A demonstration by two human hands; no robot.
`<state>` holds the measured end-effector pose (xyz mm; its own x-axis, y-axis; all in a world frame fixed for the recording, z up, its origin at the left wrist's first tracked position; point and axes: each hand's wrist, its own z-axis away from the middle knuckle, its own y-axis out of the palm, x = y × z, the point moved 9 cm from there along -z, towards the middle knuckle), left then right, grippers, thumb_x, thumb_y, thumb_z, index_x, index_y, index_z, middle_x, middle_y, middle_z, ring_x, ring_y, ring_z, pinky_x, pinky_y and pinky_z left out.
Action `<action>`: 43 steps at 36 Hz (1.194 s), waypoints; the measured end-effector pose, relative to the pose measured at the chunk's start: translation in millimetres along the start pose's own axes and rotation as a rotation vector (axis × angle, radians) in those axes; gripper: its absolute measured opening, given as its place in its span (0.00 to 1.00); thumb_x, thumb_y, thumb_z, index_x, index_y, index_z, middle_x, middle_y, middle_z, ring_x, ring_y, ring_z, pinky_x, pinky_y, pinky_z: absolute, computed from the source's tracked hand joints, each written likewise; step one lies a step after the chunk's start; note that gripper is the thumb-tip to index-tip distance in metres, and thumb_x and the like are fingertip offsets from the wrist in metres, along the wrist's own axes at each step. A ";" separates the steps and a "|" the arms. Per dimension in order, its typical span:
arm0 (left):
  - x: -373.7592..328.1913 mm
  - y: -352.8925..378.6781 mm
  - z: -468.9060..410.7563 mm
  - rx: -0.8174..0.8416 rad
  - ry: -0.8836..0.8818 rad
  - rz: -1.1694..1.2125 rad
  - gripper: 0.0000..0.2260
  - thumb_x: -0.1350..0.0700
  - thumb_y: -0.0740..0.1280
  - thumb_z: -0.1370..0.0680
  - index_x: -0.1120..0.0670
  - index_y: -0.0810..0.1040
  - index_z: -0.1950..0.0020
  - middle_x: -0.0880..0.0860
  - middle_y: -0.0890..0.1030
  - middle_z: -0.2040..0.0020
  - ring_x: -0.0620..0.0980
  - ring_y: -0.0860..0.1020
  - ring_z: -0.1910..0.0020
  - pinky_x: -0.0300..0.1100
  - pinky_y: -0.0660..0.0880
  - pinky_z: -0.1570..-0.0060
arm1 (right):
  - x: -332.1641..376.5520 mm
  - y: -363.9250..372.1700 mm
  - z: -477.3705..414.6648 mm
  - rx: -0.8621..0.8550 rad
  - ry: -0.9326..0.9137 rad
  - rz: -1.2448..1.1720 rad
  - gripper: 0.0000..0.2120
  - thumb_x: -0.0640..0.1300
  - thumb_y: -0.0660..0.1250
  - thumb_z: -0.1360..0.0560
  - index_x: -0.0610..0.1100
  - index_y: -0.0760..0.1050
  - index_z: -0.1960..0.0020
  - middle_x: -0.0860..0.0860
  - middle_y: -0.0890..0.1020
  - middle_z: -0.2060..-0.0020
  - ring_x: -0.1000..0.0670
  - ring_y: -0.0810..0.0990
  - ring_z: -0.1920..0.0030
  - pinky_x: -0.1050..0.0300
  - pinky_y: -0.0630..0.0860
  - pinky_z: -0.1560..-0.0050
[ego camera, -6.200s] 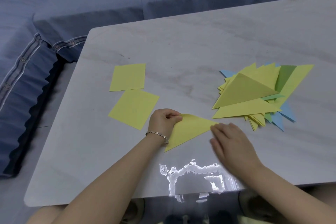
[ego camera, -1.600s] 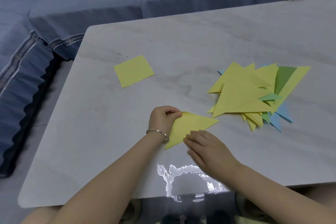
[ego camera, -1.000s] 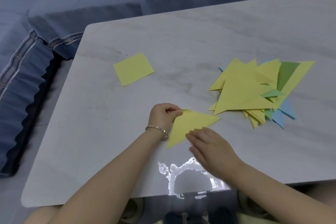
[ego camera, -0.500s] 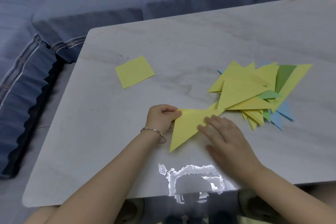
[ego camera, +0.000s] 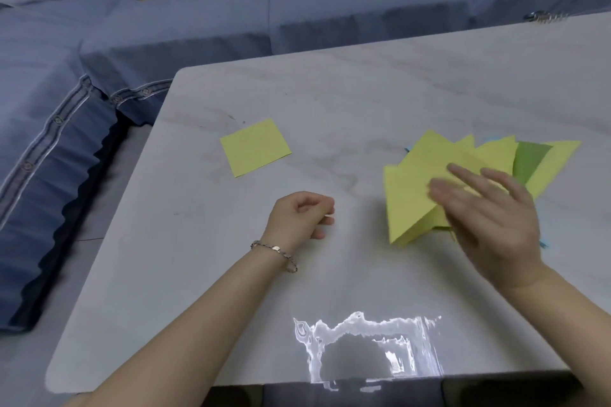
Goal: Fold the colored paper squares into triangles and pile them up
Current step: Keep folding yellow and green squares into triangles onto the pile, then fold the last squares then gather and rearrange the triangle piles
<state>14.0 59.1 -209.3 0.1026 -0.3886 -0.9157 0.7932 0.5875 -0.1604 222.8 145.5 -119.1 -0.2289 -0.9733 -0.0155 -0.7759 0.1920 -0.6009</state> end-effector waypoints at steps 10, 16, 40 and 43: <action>5.5 -104.2 -71.3 -0.558 -0.079 -0.492 0.25 0.53 0.67 0.27 0.56 0.65 0.32 0.59 0.66 0.35 0.58 0.66 0.35 0.48 0.67 0.41 | -66.0 89.2 75.1 0.565 0.543 0.296 0.12 0.28 0.74 0.45 0.37 0.79 0.63 0.41 0.81 0.61 0.39 0.80 0.59 0.43 0.76 0.58; 8.7 -129.9 -101.6 -0.594 -0.313 -0.612 0.32 0.48 0.70 0.29 0.60 0.59 0.35 0.63 0.65 0.36 0.62 0.64 0.37 0.51 0.67 0.44 | -30.0 84.6 54.3 0.396 0.433 0.150 0.09 0.39 0.65 0.39 0.40 0.82 0.60 0.42 0.83 0.56 0.39 0.82 0.52 0.48 0.73 0.49; -30.8 -40.0 4.4 -0.070 0.040 0.124 0.07 0.66 0.62 0.23 0.58 0.76 0.58 0.54 0.83 0.64 0.49 0.83 0.67 0.38 0.80 0.66 | 14.9 96.0 17.9 0.382 0.353 -0.210 0.41 0.35 0.79 0.43 0.44 0.65 0.34 0.43 0.71 0.35 0.47 0.69 0.38 0.53 0.71 0.42; -22.1 -18.5 38.2 0.073 -0.056 0.254 0.05 0.66 0.61 0.23 0.61 0.76 0.56 0.57 0.84 0.63 0.52 0.83 0.67 0.39 0.80 0.67 | 32.2 85.9 9.3 0.359 0.268 -0.296 0.37 0.41 0.77 0.37 0.46 0.64 0.32 0.46 0.65 0.32 0.46 0.66 0.34 0.58 0.62 0.36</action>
<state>20.0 29.7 -172.0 0.3351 -0.2754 -0.9010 0.7790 0.6189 0.1006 154.2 129.5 -178.7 -0.2099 -0.9040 0.3725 -0.5907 -0.1864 -0.7851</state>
